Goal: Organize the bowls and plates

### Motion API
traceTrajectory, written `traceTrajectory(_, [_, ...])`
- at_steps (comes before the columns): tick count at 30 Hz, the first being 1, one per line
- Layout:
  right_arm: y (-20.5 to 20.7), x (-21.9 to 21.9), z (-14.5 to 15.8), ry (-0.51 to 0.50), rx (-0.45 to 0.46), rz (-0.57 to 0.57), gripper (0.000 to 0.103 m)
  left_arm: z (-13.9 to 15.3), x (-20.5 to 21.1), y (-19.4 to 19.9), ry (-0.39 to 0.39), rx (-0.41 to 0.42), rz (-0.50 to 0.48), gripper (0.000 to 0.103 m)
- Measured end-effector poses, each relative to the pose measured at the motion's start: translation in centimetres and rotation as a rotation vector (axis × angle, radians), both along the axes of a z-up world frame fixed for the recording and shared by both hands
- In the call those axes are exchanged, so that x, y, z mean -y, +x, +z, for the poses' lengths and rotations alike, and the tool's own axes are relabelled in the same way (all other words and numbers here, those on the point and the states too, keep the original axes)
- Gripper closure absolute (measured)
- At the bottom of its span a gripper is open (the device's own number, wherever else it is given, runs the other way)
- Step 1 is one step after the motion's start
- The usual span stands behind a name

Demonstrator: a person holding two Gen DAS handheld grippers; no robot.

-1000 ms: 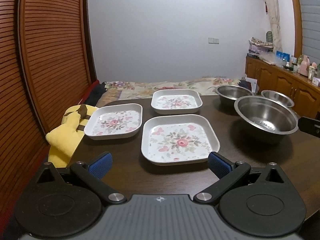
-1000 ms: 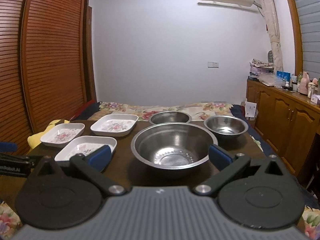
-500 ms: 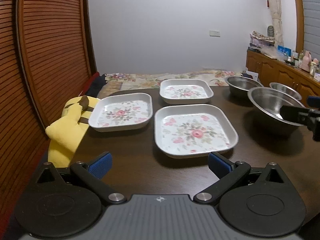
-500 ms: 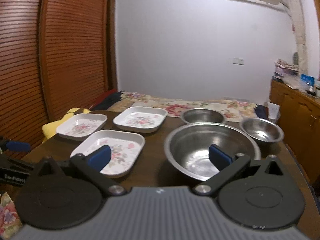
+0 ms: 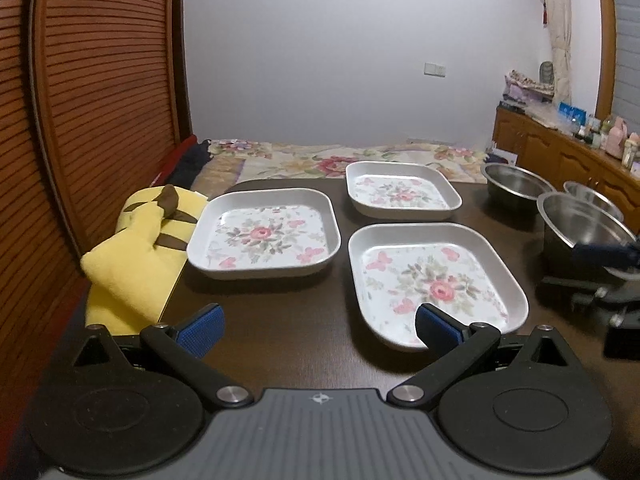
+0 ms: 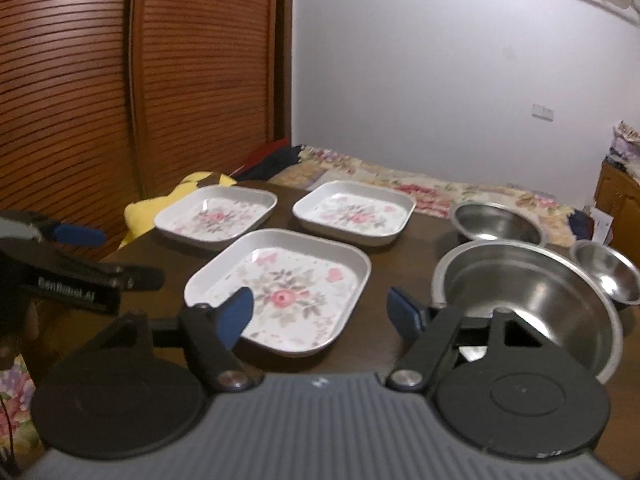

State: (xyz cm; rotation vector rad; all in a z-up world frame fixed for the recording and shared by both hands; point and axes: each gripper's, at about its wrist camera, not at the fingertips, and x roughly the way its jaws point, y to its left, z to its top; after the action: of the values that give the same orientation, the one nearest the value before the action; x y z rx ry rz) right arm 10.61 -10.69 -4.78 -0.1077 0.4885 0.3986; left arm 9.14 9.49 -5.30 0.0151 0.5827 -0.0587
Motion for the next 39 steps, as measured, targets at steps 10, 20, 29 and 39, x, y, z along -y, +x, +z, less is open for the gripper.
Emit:
traceTrajectory(10, [1.9, -0.9, -1.4, -0.017, -0.035, 0.019, 0.05, -0.4, -0.3, 2.6, -0.03, 0.001, -0.056, 0.027])
traceTrajectory(20, [2.8, -0.9, -2.6, -0.016, -0.065, -0.001, 0.055, -1.5, 0.9, 4.7, -0.066, -0.033, -0.144, 0.044])
traceTrajectory(29, [3.3, -1.1, -3.4, -0.027, -0.062, -0.051, 0.055, -2.0, 0.6, 6.3, -0.088, -0.058, -0.184, 0.052])
traceTrajectory(39, [4.4, -0.8, -4.0, -0.005, -0.095, -0.081, 0.067, -3.0, 0.7, 7.3, -0.068, -0.101, -0.188, 0.074])
